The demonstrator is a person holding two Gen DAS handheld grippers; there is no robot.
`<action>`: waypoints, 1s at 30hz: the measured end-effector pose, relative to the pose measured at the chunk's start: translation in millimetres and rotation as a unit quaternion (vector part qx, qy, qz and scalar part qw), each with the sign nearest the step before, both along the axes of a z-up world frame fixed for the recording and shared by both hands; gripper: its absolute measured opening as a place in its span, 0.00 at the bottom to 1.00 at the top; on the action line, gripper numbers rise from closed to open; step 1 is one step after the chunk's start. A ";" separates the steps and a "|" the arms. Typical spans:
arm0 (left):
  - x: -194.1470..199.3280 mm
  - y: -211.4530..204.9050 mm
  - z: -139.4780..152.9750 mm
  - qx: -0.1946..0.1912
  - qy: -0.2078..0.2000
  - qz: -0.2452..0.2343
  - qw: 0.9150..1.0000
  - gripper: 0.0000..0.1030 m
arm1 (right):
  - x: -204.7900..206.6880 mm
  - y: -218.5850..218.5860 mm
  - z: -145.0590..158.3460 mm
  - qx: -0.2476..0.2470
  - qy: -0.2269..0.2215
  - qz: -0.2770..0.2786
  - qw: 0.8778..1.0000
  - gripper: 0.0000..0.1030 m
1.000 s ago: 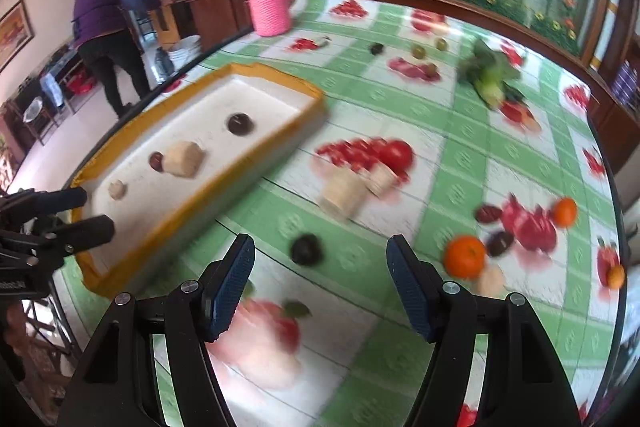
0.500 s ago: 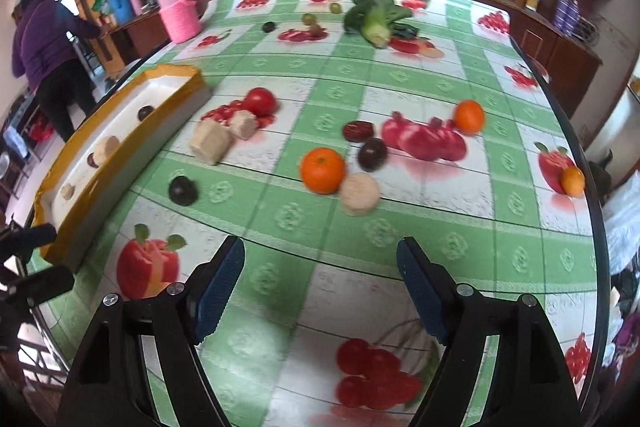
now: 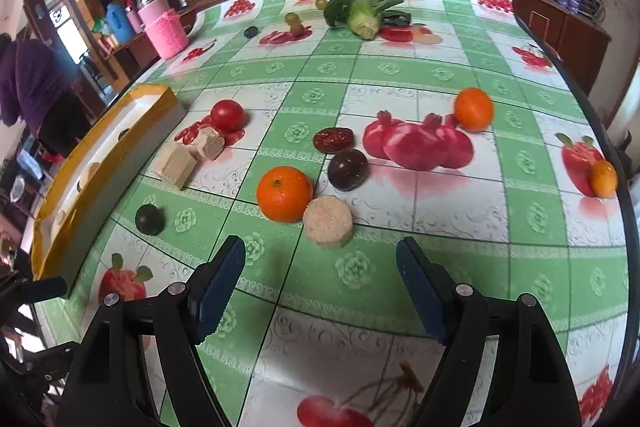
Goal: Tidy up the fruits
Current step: 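Grasp the round tan slice with the right tool, then grasp a dark round fruit with the left tool while the right tool holds the slice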
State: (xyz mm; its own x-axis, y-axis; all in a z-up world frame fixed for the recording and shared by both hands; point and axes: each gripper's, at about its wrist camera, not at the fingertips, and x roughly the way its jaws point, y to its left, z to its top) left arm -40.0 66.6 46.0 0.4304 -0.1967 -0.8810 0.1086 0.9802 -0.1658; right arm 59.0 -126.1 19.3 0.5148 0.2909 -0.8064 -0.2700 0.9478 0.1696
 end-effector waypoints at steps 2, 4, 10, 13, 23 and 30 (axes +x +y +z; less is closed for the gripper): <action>0.9 -0.4 -1.7 0.000 0.002 0.001 1.000 0.88 | 3.9 4.1 -3.3 -0.008 -0.004 0.012 1.000 0.67; 3.0 -0.9 -3.5 0.001 0.004 0.003 1.000 0.88 | 7.7 6.5 -8.0 -0.010 -0.001 0.022 1.000 0.55; 13.6 -2.9 -7.8 -0.003 0.008 0.013 1.000 0.88 | 5.7 2.5 -7.2 -0.027 -0.014 0.024 0.999 0.26; 22.9 -4.3 -8.9 -0.004 0.001 0.019 1.000 0.88 | -3.1 -8.9 -1.2 -0.020 -0.020 0.015 0.999 0.26; 72.0 -8.8 -24.3 0.011 -0.002 0.036 0.999 0.84 | -13.1 -42.6 5.2 0.027 0.001 -0.014 1.000 0.27; 81.7 -12.4 -33.4 0.051 -0.018 0.029 0.998 0.36 | -11.7 -47.9 1.2 0.036 0.010 -0.020 0.999 0.27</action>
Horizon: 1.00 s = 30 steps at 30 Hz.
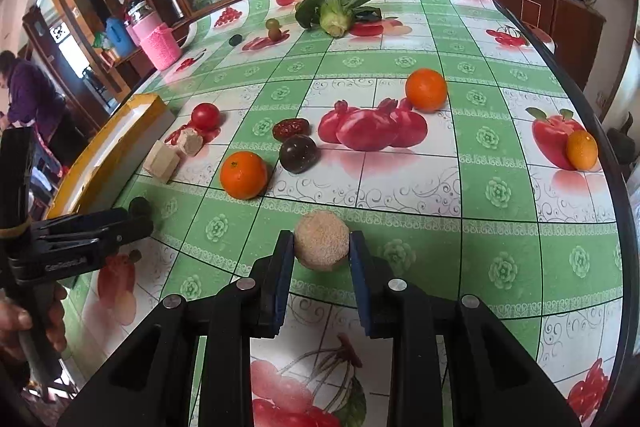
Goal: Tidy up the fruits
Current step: 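Grasp a dark round fruit with the left tool while the right tool holds the slice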
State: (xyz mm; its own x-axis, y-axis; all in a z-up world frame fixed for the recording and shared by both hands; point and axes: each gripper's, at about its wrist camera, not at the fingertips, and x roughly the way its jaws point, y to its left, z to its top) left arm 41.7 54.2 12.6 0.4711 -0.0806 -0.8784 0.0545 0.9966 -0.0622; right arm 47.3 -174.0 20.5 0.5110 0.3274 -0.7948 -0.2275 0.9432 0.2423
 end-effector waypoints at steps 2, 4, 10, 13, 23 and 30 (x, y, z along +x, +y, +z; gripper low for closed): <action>-1.2 0.0 0.7 0.001 -0.007 -0.009 1.000 0.25 | 0.4 -0.1 -0.7 0.002 0.001 -0.001 1.000 0.27; -3.2 3.8 2.0 -0.013 -0.007 -0.005 1.000 0.24 | 0.1 0.4 -0.9 0.002 0.003 -0.004 1.000 0.27; -16.5 3.2 10.2 -0.047 -0.008 -0.020 0.999 0.24 | -3.9 1.0 4.2 -0.004 0.001 -0.012 1.000 0.27; -26.1 -1.8 16.5 -0.064 -0.009 -0.034 0.997 0.24 | -8.5 1.1 10.2 -0.008 -0.004 -0.016 1.000 0.27; -49.9 -4.3 35.5 -0.103 -0.020 -0.062 0.993 0.24 | -27.6 19.3 19.7 -0.048 -0.017 -0.008 0.999 0.27; -60.0 23.6 48.1 -0.118 -0.034 -0.043 0.992 0.24 | -33.5 59.4 22.2 -0.052 -0.019 0.027 0.998 0.27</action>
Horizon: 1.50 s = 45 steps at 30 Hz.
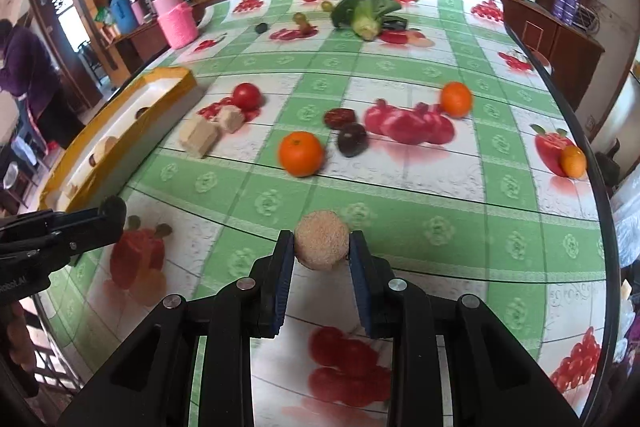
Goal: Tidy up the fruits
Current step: 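Grasp a dark round fruit with the left tool while the right tool holds the slice, then carry the slice and dark fruit over the white tray and open both tools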
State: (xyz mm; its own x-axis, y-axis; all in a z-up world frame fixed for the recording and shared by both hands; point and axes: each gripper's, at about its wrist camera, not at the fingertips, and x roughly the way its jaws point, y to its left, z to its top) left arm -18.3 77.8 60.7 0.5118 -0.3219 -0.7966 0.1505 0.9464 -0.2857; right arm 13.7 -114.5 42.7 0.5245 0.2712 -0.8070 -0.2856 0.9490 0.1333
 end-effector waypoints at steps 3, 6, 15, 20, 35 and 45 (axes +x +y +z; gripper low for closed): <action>-6.1 16.8 4.7 -0.004 -0.007 0.015 1.000 0.24 | -0.3 23.0 4.8 0.002 -0.004 0.021 1.000 0.26; -11.2 37.1 7.5 -0.008 -0.012 0.034 0.999 0.24 | 1.5 50.1 9.8 0.004 -0.007 0.048 0.999 0.26; -26.5 110.0 3.9 -0.004 -0.013 0.112 0.994 0.24 | 10.4 136.2 23.3 0.020 -0.008 0.126 0.992 0.26; -32.7 146.1 -6.0 0.002 -0.005 0.149 0.989 0.24 | 17.2 176.3 24.9 0.029 0.000 0.158 0.987 0.26; -25.5 173.5 -33.2 -0.005 0.027 0.163 0.986 0.24 | 58.8 248.3 -2.1 -0.019 0.017 0.189 0.982 0.26; -13.4 167.4 -40.6 0.013 0.031 0.155 0.987 0.25 | 71.3 267.2 -20.5 -0.062 0.025 0.206 0.976 0.26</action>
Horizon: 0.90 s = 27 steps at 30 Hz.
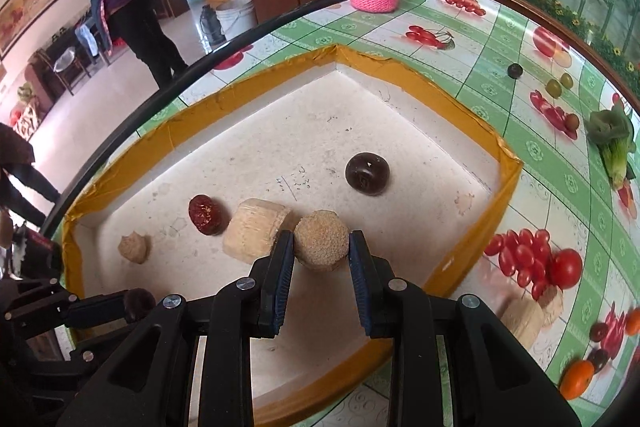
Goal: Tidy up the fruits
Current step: 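Carry the slice and dark fruit over the white tray and open both tools, then withdraw both open tools from the tray toward the fruit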
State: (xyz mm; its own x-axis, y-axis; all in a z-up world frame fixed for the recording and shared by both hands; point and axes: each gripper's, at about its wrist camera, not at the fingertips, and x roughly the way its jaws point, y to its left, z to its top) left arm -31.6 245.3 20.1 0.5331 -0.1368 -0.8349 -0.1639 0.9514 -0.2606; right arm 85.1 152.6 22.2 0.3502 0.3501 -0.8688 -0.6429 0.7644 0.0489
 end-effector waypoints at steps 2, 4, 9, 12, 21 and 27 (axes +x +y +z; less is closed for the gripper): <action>1.1 0.0 0.0 0.008 -0.001 0.000 1.000 0.25 | 0.9 2.2 -2.3 -0.007 -0.002 0.004 1.000 0.26; 1.3 1.7 -0.9 0.010 0.000 0.004 1.000 0.25 | 0.7 4.4 -3.3 -0.015 -0.011 0.008 1.000 0.26; 2.7 -1.6 -1.9 0.026 0.004 0.005 1.000 0.26 | 2.3 4.4 -3.8 -0.016 -0.015 0.013 1.000 0.28; 2.6 -2.6 -2.4 0.030 0.008 0.006 1.000 0.28 | 1.8 3.0 -3.9 -0.019 -0.021 0.012 1.000 0.32; -4.1 -4.1 4.8 0.044 0.007 0.013 0.999 0.50 | -5.6 -2.0 4.4 -0.017 -0.031 0.009 0.999 0.37; -10.2 -3.0 10.9 0.043 0.007 0.023 0.999 0.57 | -18.4 -16.2 17.6 -0.005 -0.039 0.004 0.999 0.39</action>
